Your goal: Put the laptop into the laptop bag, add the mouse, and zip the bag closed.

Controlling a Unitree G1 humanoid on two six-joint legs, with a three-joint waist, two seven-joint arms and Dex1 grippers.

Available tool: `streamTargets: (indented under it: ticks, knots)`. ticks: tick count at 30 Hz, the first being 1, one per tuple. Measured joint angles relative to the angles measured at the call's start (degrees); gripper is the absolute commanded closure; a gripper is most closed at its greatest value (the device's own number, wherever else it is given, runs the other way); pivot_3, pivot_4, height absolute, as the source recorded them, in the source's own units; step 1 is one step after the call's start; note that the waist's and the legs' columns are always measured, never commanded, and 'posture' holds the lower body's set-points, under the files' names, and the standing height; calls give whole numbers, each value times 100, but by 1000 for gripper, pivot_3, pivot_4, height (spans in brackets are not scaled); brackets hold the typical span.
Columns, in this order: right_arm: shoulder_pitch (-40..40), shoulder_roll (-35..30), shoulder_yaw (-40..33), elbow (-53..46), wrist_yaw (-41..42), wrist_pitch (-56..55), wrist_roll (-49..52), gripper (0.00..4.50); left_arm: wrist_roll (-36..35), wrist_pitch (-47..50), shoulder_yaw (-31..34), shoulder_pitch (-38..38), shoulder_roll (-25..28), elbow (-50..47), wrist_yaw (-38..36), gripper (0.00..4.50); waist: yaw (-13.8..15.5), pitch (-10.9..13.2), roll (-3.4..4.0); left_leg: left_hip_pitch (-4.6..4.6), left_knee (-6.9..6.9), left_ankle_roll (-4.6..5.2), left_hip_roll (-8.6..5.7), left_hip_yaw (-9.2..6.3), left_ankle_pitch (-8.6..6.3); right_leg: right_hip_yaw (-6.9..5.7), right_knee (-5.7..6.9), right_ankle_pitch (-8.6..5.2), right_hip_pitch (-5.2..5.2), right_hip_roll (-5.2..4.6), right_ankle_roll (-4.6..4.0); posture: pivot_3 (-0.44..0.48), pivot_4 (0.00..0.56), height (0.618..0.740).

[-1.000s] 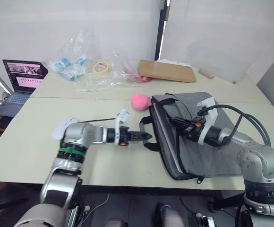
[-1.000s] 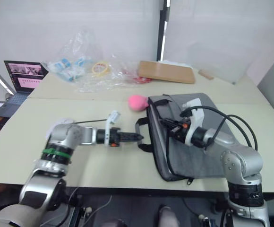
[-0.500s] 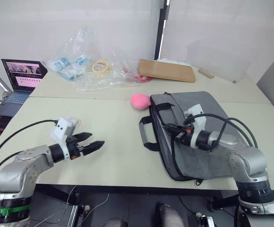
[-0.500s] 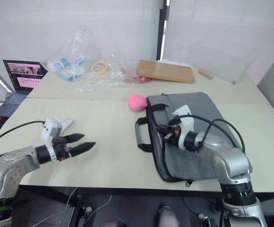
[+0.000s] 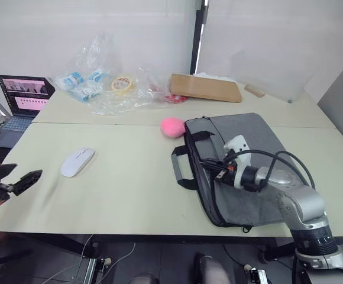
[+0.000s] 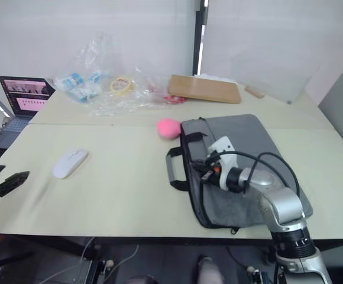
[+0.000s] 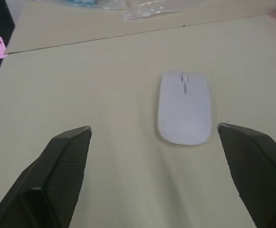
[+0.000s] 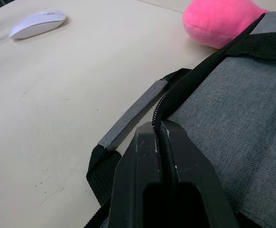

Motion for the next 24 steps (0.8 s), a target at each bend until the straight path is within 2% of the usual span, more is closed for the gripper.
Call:
streamTargets:
  ticks: [4, 8, 10, 12, 15, 18, 24]
  knots:
    - [0, 115, 52, 10, 214, -161, 14, 2885, 93, -378, -10, -222, 25, 674, -88, 0, -80, 0, -1, 0, -6, -1, 3, 6, 0, -6, -3, -2, 0, 3, -3, 0, 150, 740]
    - [-8, -32, -144, -65, 629, -152, 356, 1499, 199, -805, -82, -538, 208, 1377, -184, 0, -119, -1, -2, 2, -5, -1, 4, 10, 0, -5, -3, -2, 0, 2, -3, 0, 150, 740]
    - [-18, -262, -367, -119, 895, -185, 540, 840, 217, -991, -97, -710, 263, 1786, -259, 0, -121, 0, -1, 4, -7, -1, 5, 13, 0, -6, -3, -2, 0, 2, -3, 0, 150, 740]
    - [-13, -770, -525, 4, 1348, -565, 473, 156, 226, -1149, -143, -777, 288, 2105, -361, 0, -117, 0, -1, 4, -8, -1, 4, 17, 0, -5, -4, -3, 0, 2, -3, 0, 150, 740]
    - [-68, -1534, -909, 847, 1945, -1451, 84, 24, 292, -1284, -195, -849, 366, 2488, -530, 0, -112, -4, -13, 4, -9, -1, 3, 21, 0, -5, -5, -3, 1, 2, -2, 0, 150, 740]
    - [-362, -2266, -1107, 2514, 2388, -2652, -557, 24, 316, -1394, -259, -969, 495, 2668, -681, 0, -120, -2, -15, 5, -9, -1, 6, 32, 0, -1, -3, -3, 1, 0, -2, 0, 150, 740]
    - [-1165, -2984, -1246, 5438, 2666, -4412, -1421, 24, 318, -1529, -306, -1006, 559, 2770, -770, 0, -191, -2, -13, 9, -15, -1, 19, 43, 0, 2, -4, -4, 1, 0, -3, 0, 150, 740]
